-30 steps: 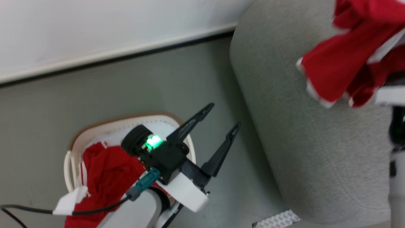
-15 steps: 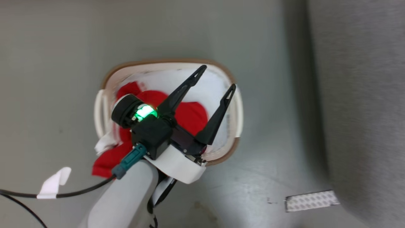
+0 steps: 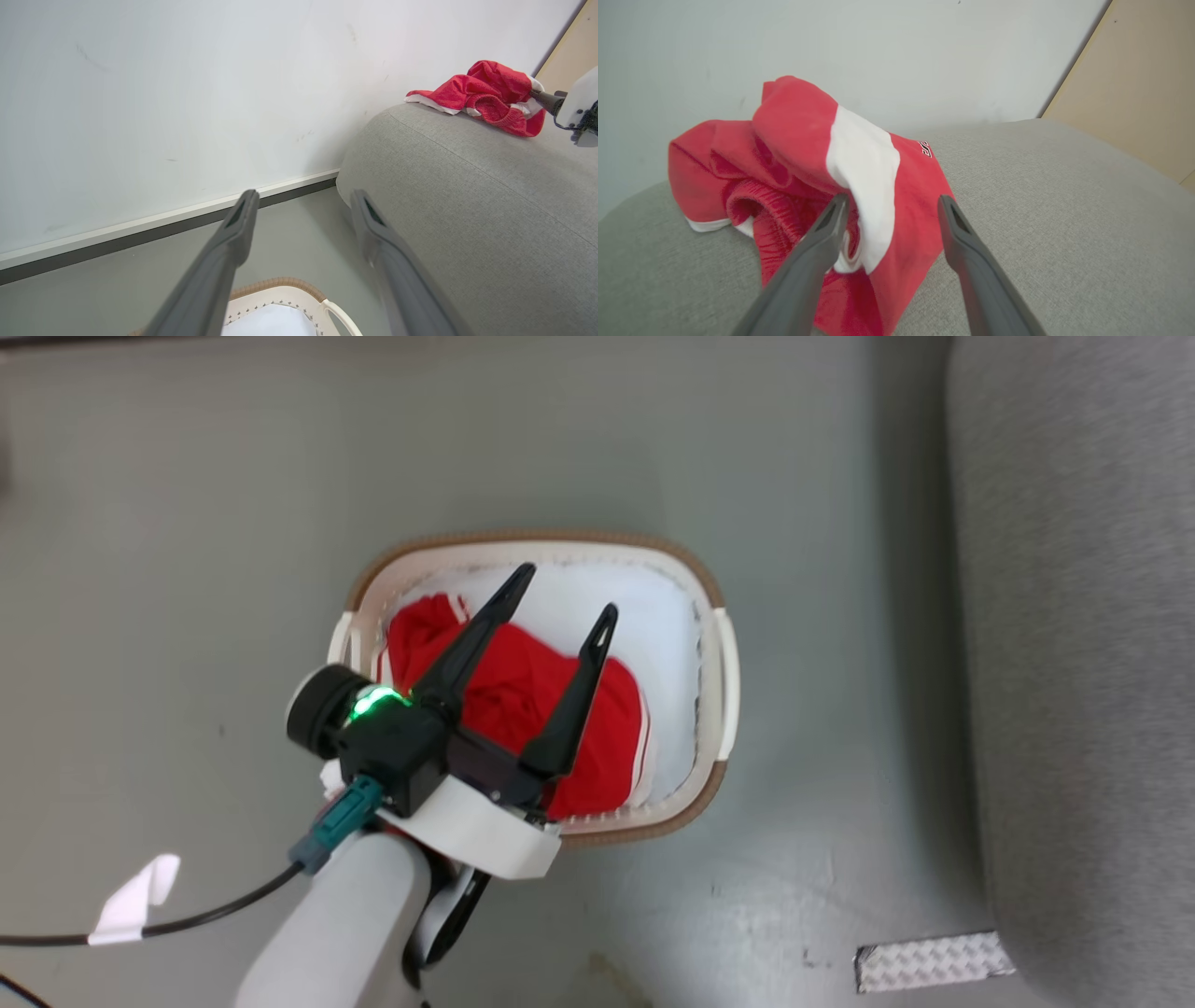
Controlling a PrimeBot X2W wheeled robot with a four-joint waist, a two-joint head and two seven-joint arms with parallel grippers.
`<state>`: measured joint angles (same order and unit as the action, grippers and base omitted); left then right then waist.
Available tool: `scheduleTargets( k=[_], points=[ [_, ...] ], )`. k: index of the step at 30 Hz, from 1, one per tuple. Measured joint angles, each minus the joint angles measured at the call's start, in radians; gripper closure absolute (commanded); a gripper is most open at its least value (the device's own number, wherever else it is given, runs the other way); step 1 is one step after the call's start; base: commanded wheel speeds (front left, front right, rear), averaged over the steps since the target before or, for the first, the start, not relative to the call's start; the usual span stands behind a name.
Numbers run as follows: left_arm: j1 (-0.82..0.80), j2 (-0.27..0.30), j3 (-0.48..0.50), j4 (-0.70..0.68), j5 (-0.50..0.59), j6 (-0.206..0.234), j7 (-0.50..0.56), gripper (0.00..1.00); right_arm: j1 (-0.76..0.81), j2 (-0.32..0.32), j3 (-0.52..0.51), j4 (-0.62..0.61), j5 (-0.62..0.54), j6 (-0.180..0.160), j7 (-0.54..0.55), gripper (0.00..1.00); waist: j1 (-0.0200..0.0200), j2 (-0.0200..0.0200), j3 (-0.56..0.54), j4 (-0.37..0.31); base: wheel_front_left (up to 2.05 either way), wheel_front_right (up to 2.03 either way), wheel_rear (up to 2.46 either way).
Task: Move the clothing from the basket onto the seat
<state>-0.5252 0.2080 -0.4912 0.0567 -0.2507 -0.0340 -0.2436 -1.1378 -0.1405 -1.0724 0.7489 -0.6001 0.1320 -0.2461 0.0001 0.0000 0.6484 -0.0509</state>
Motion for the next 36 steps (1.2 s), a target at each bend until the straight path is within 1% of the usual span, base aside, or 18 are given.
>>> scheduleTargets(
  k=[4, 5, 7, 9, 12, 14, 16, 18, 23, 26, 30, 32, 36],
  points=[
    [0.050, 0.004, 0.019, 0.023, -0.016, 0.020, -0.006, 0.00, 0.072, 0.010, 0.041, 0.046, -0.010, 0.000, -0.013, 0.00, -0.0002, 0.0000, -0.077, -0.023, 0.00, 0.00, 0.00],
    [0.066, 0.006, 0.026, 0.030, -0.021, 0.028, -0.007, 0.00, 0.093, 0.013, 0.068, 0.042, -0.008, 0.000, -0.015, 0.00, -0.0002, 0.0000, -0.098, -0.029, 0.00, 0.00, 0.00],
    [0.101, 0.007, 0.038, 0.043, -0.028, 0.042, -0.013, 0.00, 0.136, 0.028, 0.132, -0.002, 0.032, 0.000, -0.015, 0.00, -0.0002, 0.0000, -0.145, -0.039, 0.00, 0.00, 0.00],
    [0.139, 0.008, 0.054, 0.056, -0.036, 0.054, -0.013, 0.00, 0.195, 0.051, 0.207, -0.055, 0.104, 0.000, -0.016, 0.00, -0.0004, 0.0000, -0.194, -0.048, 0.00, 0.00, 0.00],
    [0.198, 0.010, 0.071, 0.081, -0.049, 0.074, -0.017, 0.00, 0.324, 0.080, 0.358, -0.132, 0.253, 0.000, -0.016, 0.00, -0.0004, 0.0000, -0.271, -0.056, 0.00, 0.00, 0.00],
    [0.240, 0.012, 0.091, 0.094, -0.054, 0.090, -0.018, 0.00, 0.422, 0.083, 0.464, -0.197, 0.340, 0.000, -0.016, 0.00, -0.0005, 0.0000, -0.323, -0.057, 0.00, 0.00, 0.00],
    [0.276, 0.013, 0.115, 0.097, -0.061, 0.101, -0.019, 0.00, 0.510, 0.084, 0.545, -0.257, 0.417, 0.000, -0.016, 0.00, -0.0005, 0.0000, -0.372, -0.056, 0.00, 0.00, 0.00],
    [0.311, 0.014, 0.139, 0.095, -0.061, 0.111, -0.020, 0.00, 0.595, 0.085, 0.620, -0.316, 0.477, 0.000, -0.016, 0.00, -0.0005, 0.0000, -0.417, -0.053, 0.00, 0.00, 0.00],
    [0.401, 0.009, 0.196, 0.096, -0.050, 0.128, -0.021, 0.00, 0.791, 0.087, 0.744, -0.411, 0.582, 0.000, -0.016, 0.00, -0.0006, 0.0001, -0.516, -0.032, 0.00, 0.00, 0.00],
    [0.450, -0.003, 0.232, 0.098, -0.038, 0.132, -0.021, 0.00, 0.886, 0.091, 0.848, -0.430, 0.646, 0.000, -0.016, 0.00, -0.0005, 0.0000, -0.567, -0.015, 0.00, 0.00, 0.00],
    [0.509, -0.020, 0.277, 0.107, -0.016, 0.123, -0.021, 0.00, 0.989, 0.091, 0.952, -0.451, 0.695, 0.000, -0.016, 0.00, -0.0006, 0.0001, -0.621, 0.006, 0.00, 0.00, 0.00],
    [0.534, -0.032, 0.294, 0.110, 0.003, 0.123, -0.021, 0.00, 1.025, 0.092, 0.995, -0.456, 0.697, 0.000, -0.016, 0.00, -0.0005, 0.0001, -0.640, 0.015, 0.00, 0.00, 0.00],
    [0.582, -0.053, 0.343, 0.116, 0.023, 0.115, -0.021, 0.00, 1.079, 0.092, 1.046, -0.453, 0.720, 0.000, -0.016, 0.00, -0.0004, 0.0001, -0.667, 0.026, 0.00, 0.00, 0.00]
  ],
)
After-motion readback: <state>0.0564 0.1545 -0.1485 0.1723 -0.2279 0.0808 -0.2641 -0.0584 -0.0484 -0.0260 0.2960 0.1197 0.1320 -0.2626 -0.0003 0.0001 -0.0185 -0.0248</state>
